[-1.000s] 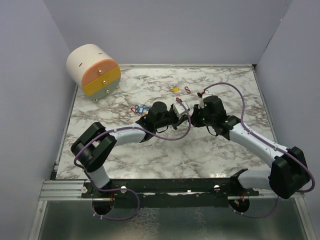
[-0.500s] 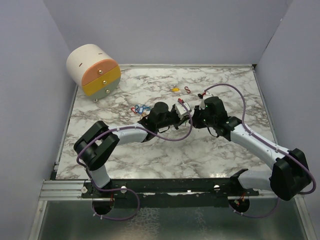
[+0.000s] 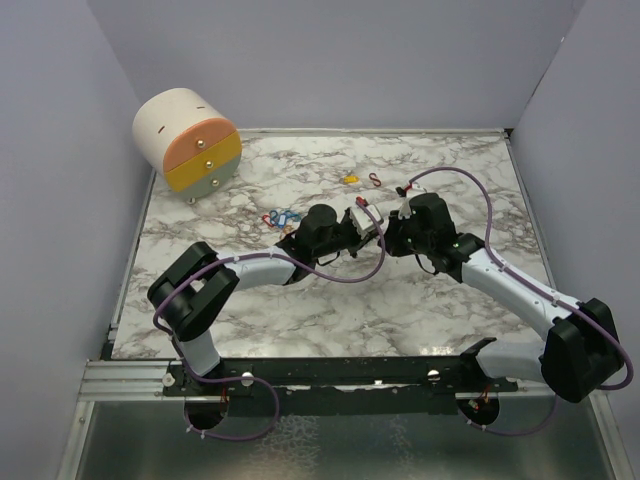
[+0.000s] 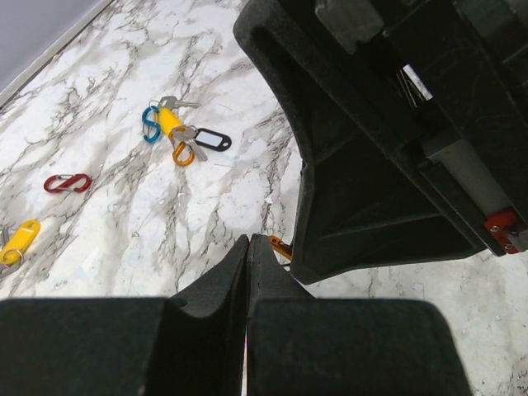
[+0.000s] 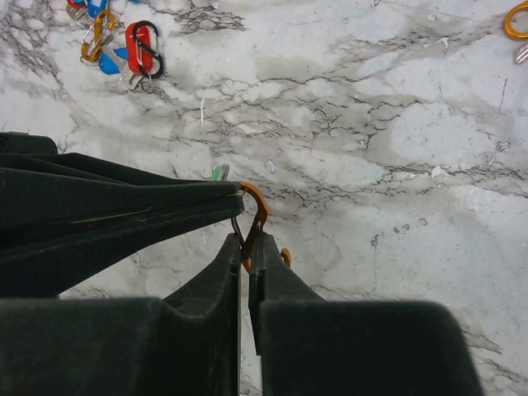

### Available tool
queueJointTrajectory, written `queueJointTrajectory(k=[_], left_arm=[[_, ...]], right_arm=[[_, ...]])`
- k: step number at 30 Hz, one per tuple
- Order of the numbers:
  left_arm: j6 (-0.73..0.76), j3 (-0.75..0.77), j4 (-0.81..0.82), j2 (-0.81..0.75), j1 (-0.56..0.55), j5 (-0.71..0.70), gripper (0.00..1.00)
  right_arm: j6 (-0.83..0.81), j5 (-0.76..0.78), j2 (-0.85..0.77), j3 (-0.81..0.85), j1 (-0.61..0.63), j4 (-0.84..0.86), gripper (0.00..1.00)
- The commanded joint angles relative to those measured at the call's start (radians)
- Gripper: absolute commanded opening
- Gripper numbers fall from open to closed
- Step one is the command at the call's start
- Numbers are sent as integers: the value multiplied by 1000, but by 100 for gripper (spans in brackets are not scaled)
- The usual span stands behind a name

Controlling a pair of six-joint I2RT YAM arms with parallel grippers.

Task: Put the keys on the keyring

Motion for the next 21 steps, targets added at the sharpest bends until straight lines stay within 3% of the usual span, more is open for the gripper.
queueJointTrajectory(k=[1, 7, 21], left_arm=[[-8, -18, 4, -33, 27, -67, 0], [-31, -30, 2, -64, 53, -69, 0], [-73, -85, -2, -103, 129, -95, 0]], right_arm=[[-10, -19, -20, 2, 8, 3, 3], [-2, 31, -39, -1, 8, -4, 57], [4, 101, -25, -2, 7, -6, 63]])
